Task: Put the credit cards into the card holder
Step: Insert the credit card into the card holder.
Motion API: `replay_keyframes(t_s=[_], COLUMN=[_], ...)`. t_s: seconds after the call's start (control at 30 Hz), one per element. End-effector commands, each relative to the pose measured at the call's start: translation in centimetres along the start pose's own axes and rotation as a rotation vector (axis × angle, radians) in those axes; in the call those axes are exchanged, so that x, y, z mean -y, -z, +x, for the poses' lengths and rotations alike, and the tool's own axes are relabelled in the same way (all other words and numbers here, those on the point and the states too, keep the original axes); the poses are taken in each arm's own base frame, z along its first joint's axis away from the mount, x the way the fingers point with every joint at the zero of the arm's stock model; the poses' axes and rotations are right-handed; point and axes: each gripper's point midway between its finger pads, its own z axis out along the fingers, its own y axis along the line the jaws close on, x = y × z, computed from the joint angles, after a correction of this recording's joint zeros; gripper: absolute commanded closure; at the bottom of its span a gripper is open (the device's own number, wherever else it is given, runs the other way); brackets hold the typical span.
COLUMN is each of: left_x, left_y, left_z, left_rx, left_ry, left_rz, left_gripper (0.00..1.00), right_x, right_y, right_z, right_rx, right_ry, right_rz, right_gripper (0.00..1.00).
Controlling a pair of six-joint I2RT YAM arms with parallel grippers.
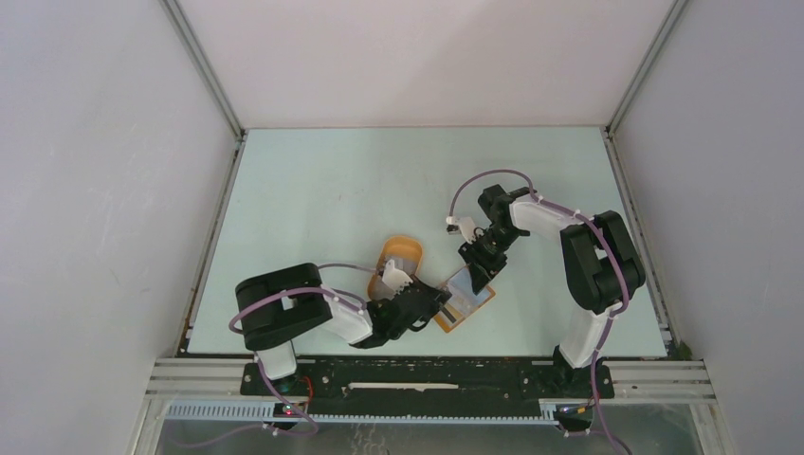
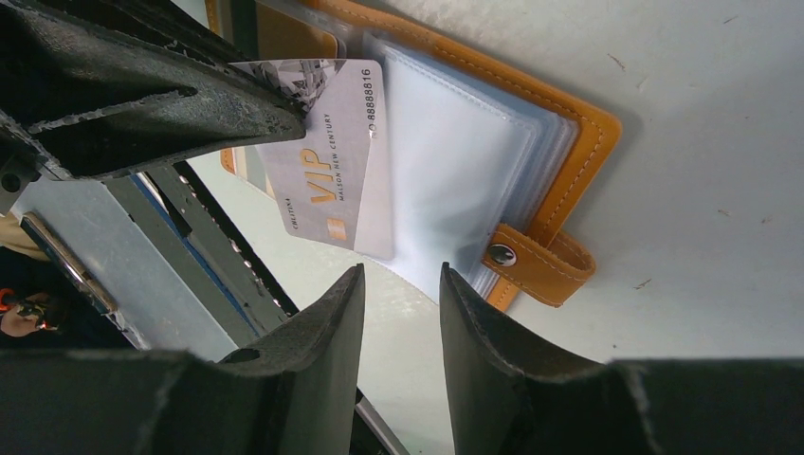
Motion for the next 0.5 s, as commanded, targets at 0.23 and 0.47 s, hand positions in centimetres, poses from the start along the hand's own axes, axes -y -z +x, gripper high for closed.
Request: replay_keyframes(t_s=[0.23, 0.47], left_x=[-1.05, -1.56], left_y=[-0.10, 0.48], left_z=[1.40, 1.37], left_rx=[-0.045, -0.050], left_ry=[-0.006, 0.025], left_rz=[-0.053, -0.069], left_gripper=[1.00, 1.00], right_x=[-0.37, -0.40], right_y=[0.40, 0.19], right_z=[-0.81, -0.77], right_rx=[0.017, 0.009], right_ry=[0.029, 0.034], right_rz=[-0.006, -0.003], right_gripper=[0.57, 0.56])
